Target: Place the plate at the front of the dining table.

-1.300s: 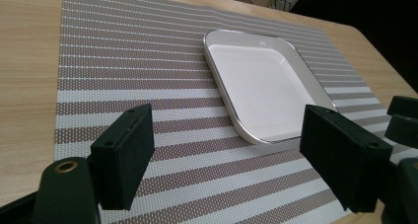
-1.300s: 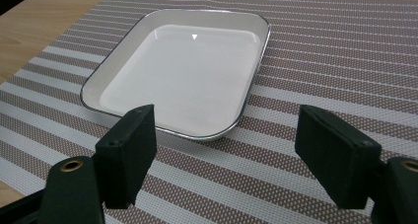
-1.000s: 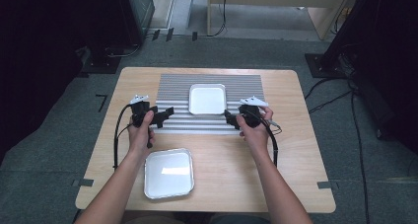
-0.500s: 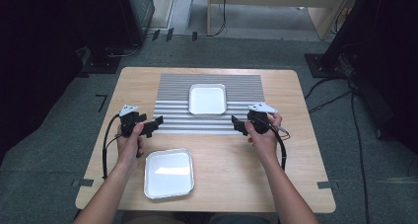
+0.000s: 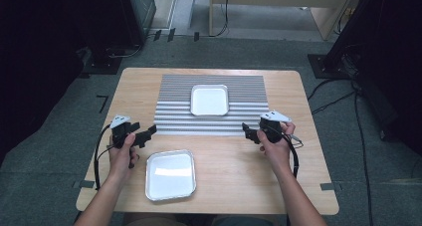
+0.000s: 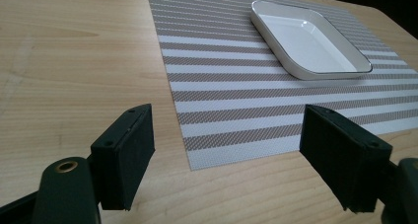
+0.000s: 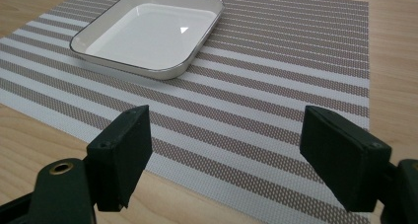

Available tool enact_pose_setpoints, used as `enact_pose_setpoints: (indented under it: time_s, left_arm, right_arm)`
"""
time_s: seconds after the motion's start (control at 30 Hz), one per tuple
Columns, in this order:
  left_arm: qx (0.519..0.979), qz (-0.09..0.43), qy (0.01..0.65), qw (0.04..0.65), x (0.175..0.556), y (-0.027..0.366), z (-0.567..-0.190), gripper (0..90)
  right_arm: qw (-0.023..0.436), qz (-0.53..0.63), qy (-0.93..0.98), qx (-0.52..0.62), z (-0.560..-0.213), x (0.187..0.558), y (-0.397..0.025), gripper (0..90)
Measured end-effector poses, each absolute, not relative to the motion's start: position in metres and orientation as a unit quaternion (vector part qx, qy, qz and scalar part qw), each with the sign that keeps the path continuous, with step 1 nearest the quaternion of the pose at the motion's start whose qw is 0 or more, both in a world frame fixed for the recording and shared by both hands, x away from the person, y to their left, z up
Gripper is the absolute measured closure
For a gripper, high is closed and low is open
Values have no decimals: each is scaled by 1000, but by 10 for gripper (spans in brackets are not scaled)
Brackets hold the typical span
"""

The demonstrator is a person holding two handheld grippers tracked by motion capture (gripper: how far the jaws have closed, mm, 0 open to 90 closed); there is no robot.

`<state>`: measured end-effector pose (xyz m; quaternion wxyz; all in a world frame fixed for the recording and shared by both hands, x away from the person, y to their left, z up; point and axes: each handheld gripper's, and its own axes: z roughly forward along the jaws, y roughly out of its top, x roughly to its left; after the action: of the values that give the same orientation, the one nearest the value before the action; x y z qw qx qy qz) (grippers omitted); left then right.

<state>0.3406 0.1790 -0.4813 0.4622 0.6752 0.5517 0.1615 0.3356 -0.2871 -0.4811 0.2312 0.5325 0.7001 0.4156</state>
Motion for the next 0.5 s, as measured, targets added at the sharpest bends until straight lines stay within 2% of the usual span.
enact_pose_setpoints:
  time_s: [0.5]
  left_arm:
    - [672,174,555,459,313,210,-487,210]
  right_arm:
    - [240,418,692,538,-483,304,-315,209]
